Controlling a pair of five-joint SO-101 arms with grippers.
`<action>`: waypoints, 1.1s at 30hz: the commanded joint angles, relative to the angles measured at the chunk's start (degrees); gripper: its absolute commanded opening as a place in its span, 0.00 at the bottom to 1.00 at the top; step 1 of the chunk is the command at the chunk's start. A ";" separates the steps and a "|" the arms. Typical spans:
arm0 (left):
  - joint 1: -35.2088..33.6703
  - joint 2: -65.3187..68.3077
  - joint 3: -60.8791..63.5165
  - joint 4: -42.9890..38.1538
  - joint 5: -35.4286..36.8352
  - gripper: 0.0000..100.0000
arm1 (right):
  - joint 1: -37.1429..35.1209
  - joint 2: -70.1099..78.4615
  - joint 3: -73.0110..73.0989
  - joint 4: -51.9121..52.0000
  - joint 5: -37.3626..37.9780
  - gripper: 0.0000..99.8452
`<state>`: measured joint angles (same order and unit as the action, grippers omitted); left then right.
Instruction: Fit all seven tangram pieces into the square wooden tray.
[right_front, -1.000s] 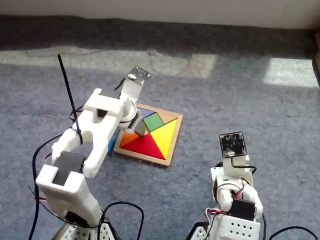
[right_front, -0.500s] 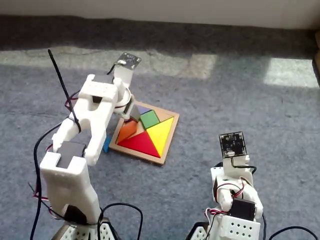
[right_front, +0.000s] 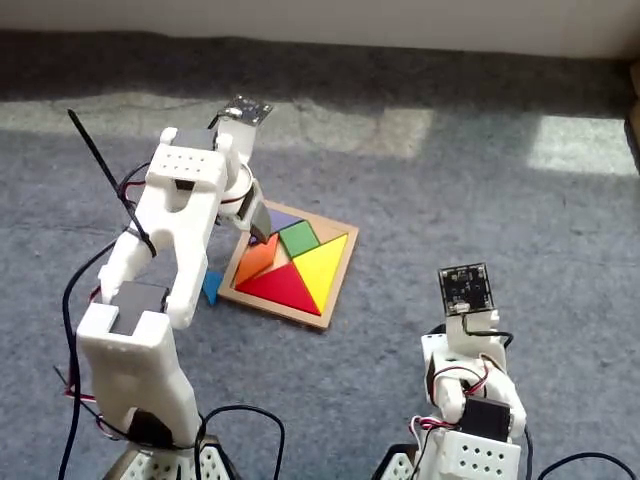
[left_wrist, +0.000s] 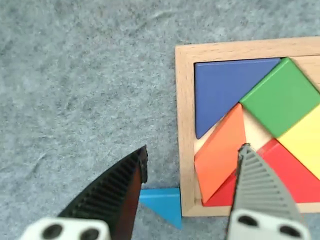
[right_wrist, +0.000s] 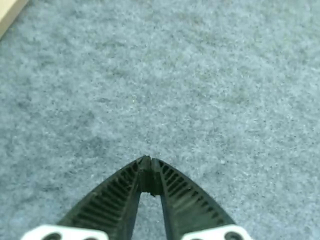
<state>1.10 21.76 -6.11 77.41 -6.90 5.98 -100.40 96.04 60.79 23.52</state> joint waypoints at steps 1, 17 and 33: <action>1.54 -0.84 -2.24 1.32 0.62 0.29 | 0.84 -0.75 3.82 0.31 -0.09 0.01; 4.18 10.07 -1.63 -1.05 -4.13 0.26 | 2.51 -0.75 3.82 0.31 -0.09 0.01; 6.64 10.95 -1.01 -1.85 -5.45 0.16 | 2.51 -0.75 3.82 0.31 -0.09 0.01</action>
<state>7.43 31.60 -6.55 76.62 -12.00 7.82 -100.40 96.04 60.79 23.52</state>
